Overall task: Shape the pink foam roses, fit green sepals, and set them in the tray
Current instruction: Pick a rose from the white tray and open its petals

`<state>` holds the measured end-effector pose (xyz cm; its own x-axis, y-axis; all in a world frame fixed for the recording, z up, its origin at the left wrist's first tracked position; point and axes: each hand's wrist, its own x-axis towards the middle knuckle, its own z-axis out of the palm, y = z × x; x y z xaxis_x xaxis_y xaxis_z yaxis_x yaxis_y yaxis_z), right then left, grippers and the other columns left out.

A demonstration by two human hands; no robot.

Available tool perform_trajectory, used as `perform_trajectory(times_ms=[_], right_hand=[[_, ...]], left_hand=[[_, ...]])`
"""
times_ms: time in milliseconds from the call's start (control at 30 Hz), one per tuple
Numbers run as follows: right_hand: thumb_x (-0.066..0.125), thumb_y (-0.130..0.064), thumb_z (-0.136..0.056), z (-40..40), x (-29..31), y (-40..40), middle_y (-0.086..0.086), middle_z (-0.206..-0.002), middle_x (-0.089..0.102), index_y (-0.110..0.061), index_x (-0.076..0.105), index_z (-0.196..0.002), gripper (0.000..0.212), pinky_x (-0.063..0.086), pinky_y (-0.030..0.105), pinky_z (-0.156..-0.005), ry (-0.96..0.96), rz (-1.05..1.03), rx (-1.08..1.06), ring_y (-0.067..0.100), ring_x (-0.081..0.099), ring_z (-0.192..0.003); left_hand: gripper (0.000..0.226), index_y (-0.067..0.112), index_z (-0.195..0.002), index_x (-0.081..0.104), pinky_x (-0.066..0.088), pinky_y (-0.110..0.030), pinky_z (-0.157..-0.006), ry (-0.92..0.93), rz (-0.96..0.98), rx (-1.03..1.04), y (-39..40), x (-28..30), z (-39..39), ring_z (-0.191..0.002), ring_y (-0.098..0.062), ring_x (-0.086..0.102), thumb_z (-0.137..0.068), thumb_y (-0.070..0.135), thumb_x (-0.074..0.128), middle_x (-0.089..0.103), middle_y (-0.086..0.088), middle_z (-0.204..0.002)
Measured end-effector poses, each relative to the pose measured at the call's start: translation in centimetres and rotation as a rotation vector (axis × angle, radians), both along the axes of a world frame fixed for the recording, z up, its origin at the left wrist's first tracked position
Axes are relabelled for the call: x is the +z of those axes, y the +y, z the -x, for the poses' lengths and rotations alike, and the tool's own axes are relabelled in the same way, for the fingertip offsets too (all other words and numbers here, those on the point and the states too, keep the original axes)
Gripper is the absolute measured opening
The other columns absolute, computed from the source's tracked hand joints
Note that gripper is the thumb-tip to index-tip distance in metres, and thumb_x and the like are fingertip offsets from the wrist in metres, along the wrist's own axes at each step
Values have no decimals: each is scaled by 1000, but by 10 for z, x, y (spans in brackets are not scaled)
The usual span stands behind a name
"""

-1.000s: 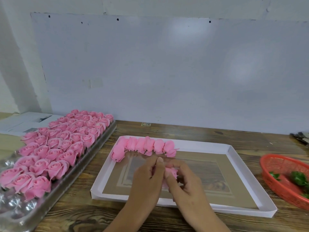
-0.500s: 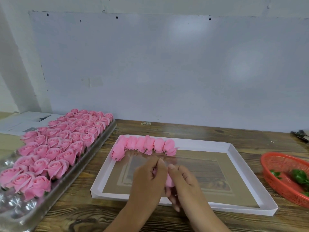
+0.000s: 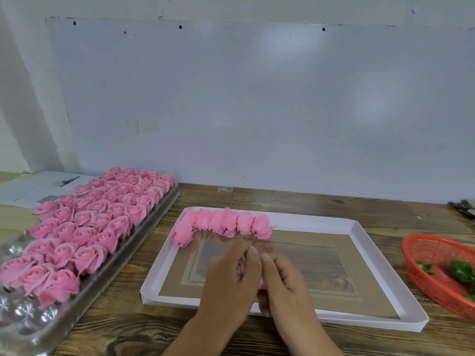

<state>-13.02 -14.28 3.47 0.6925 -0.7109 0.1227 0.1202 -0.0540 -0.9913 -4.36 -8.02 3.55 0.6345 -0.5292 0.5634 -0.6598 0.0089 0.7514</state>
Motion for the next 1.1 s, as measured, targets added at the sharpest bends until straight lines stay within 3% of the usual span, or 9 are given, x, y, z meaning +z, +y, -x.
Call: perform_trajectory(times_ms=[167, 267, 367, 600, 767, 867, 967, 1033, 1100], right_hand=[[46, -29, -101, 0, 4, 2, 6, -51, 47, -15, 62, -70, 38, 25, 19, -35, 21, -97, 46, 13, 37, -37], [49, -31, -100, 3, 2, -1, 2, -56, 55, -23, 59, -75, 28, 34, 24, -38, 36, 16, 46, 13, 44, -43], [52, -30, -99, 3, 0, 0, -1, -59, 60, -31, 60, -83, 17, 39, 21, -47, 38, 186, 30, 8, 51, -48], [51, -35, -98, 3, 6, -5, 6, -54, 55, -13, 58, -81, 29, 28, 21, -34, 61, -81, 116, 16, 41, -38], [56, -57, -83, 12, 3, -16, -14, -97, 68, -54, 54, -111, 28, 49, 15, -72, 238, 461, 74, 1, 63, -88], [67, -30, -87, 12, 7, -16, -17, -104, 69, -43, 63, -113, 28, 51, 14, -76, 147, 473, 91, 5, 65, -98], [67, -4, -90, 9, 7, -13, -5, -96, 75, -23, 72, -105, 25, 55, 20, -76, 20, 319, 30, 8, 69, -89], [64, -2, -90, 4, 6, -9, 5, -91, 76, -13, 72, -104, 20, 57, 25, -71, -82, 63, 51, 13, 71, -84], [62, -8, -86, 0, 7, -3, 15, -99, 75, -3, 70, -108, 24, 59, 28, -72, -191, -258, 130, 22, 72, -90]], left_hand=[[32, 45, -63, 47, 33, -8, -50, 31, 25, -6, -1, -3, -1, -51, -2, 48, -94, 38, 47, 49, 17, -54], [50, 47, -58, 48, 37, -10, -53, 121, 26, 46, -5, -4, -4, -53, 1, 47, -97, 16, 52, 49, 18, -53], [45, 41, -59, 48, 38, -13, -53, 185, 44, 48, -6, -5, -6, -53, -1, 45, -96, 16, 48, 49, 15, -53], [47, 39, -57, 46, 36, -9, -50, 206, 57, 25, -5, -5, -4, -50, 0, 47, -97, 13, 50, 46, 14, -48], [50, 37, -52, 49, 36, -15, -52, 382, 2, 15, -8, -4, -11, -51, 0, 43, -96, 13, 47, 45, 14, -50], [48, 34, -54, 52, 37, -14, -52, 426, 7, -5, -7, -3, -11, -52, 0, 43, -97, 15, 48, 46, 14, -52], [45, 32, -55, 56, 39, -12, -52, 450, 92, -23, -6, 2, -7, -51, 1, 46, -99, 26, 58, 50, 14, -52], [29, 30, -64, 64, 44, -10, -55, 523, 172, -66, -5, 9, -3, -56, 3, 54, -86, 48, 68, 60, 12, -60], [36, 29, -78, 69, 49, -13, -60, 658, 194, -181, -3, 14, 0, -68, 1, 65, -65, 63, 70, 69, 12, -74]])
